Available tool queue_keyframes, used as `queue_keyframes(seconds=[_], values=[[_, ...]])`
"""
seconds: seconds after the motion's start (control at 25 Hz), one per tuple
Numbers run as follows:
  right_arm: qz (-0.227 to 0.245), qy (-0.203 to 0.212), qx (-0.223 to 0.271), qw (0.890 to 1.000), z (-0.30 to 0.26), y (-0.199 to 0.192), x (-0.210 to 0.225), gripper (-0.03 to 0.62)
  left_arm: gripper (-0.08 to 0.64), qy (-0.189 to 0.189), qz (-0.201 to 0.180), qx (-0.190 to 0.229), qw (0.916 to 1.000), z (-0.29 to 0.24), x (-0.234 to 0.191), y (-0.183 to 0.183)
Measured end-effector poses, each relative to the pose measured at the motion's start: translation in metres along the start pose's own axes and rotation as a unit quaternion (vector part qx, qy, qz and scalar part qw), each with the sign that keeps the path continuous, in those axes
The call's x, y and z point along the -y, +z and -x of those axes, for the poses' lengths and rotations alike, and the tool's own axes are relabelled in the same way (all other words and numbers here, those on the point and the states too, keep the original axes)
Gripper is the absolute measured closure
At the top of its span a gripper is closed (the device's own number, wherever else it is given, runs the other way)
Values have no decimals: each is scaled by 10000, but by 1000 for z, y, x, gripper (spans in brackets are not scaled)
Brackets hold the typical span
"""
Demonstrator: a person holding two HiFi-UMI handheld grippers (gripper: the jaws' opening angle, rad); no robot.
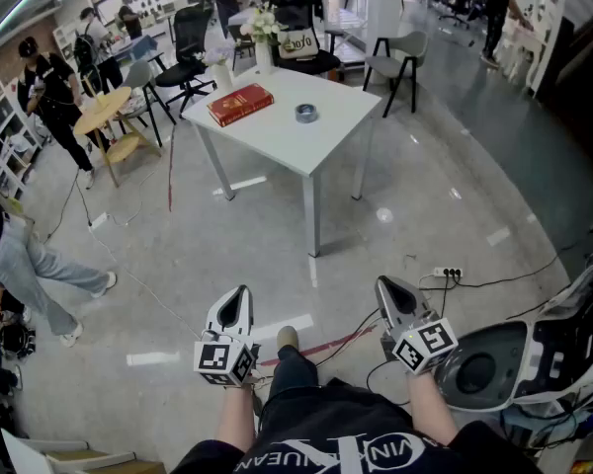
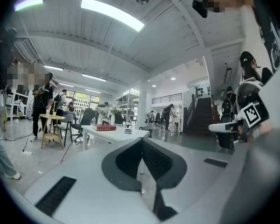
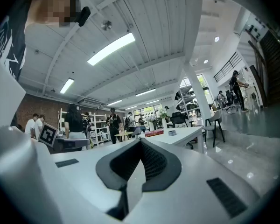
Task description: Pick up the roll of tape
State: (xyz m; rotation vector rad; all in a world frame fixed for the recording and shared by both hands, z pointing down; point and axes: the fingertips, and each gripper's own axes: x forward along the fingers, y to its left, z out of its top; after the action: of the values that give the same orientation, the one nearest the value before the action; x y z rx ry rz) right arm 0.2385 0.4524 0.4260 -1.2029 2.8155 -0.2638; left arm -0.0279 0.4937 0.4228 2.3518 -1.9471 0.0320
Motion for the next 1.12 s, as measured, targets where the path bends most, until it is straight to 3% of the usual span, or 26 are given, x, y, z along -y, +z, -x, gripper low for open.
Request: queue_keyframes(seconds=[0.6,0.84,1.12], values=[[-131,31,-51,9999,-38,-7,9,583,558,-88,-66,45,9999,-31,-23,-5],[-432,-44,24,9991,-80,-3,24,584,558,-190,-42,21,9998,-70,-46,2],[-493,-137,-4,9987,-152,0,46,506,558,-368,26,-10,9993,-136,-88,11]])
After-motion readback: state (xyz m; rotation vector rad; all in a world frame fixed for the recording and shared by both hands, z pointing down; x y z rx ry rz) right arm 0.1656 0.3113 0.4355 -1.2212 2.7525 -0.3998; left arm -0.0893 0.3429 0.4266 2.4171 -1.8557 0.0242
